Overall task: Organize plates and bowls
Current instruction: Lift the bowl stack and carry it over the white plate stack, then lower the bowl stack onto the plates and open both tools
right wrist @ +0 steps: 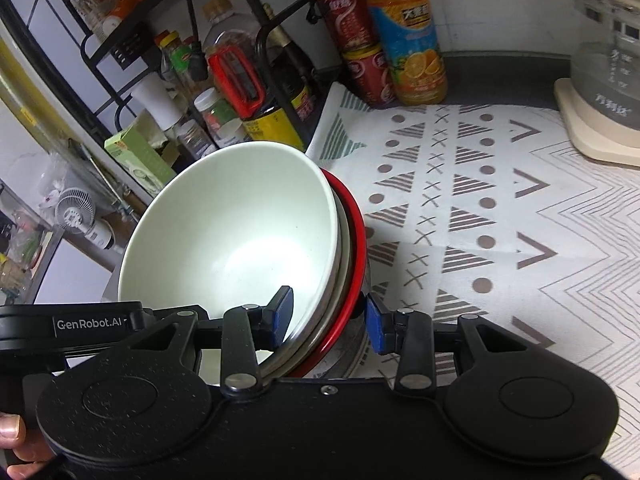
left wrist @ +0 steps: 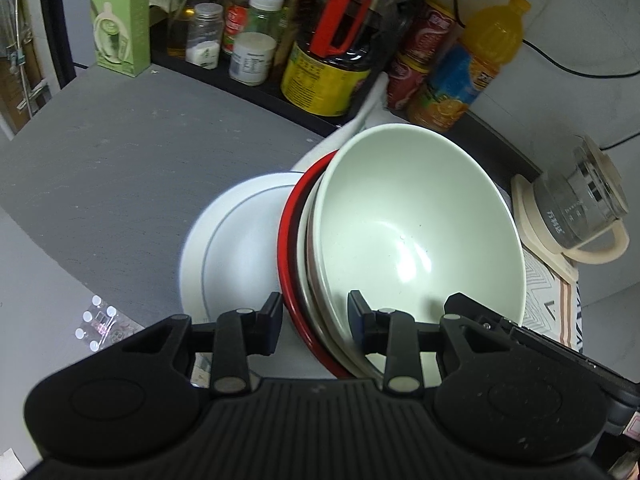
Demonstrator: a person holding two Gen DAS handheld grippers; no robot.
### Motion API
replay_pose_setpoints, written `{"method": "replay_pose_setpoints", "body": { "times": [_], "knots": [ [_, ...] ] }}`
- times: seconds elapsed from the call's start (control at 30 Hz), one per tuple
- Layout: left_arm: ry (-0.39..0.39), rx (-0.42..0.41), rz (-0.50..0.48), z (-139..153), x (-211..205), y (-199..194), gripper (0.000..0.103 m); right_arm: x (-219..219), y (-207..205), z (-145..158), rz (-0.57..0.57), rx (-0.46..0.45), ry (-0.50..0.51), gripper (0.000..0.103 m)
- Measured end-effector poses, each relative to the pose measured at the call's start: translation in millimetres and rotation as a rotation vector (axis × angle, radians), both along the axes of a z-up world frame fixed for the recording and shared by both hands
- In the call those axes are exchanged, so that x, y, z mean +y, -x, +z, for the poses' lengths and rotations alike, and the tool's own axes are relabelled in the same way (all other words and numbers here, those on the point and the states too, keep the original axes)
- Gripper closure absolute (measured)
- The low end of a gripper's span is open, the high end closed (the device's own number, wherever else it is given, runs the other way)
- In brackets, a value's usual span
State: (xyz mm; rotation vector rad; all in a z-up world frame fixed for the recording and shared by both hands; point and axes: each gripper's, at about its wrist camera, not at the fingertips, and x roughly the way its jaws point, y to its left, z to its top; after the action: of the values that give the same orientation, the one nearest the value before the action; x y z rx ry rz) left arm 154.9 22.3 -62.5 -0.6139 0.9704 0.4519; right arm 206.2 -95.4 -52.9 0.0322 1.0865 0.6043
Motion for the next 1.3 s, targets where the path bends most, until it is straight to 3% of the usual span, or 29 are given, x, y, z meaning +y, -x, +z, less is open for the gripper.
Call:
{"method": "replay_pose_setpoints", "body": {
  "times": [0.5,0.97,1.1,1.17,1.23,1.3],
  "knots": [
    [0.021,0.057,0.083,-21,31,8,0.070,31,-2,-22,0.079,0.039,0.023,0.065],
    [0.040,0.058,0.100,-23,33,9,0.071,28,-3,-21,0.046,0.046,0.027,0.064],
    [0.039,0.060,0.086,-22,32,7,0.070,26,-3,-18,0.032,0.042,0.012,0.057],
    [0.047,0.054,0.084,-21,33,7,0.070,26,-1,-11,0.033,0.015,0.011,0.043],
    [0.002,0.034,0.080,-14,31,8,0.065,24,0,-5,0.029,-0.003,0.006,0.038],
    [-0.028,0.026,0.067,-7,30,7,0.047,22,0,-2,0.018,-0.008,0.002,0.038]
  ]
}}
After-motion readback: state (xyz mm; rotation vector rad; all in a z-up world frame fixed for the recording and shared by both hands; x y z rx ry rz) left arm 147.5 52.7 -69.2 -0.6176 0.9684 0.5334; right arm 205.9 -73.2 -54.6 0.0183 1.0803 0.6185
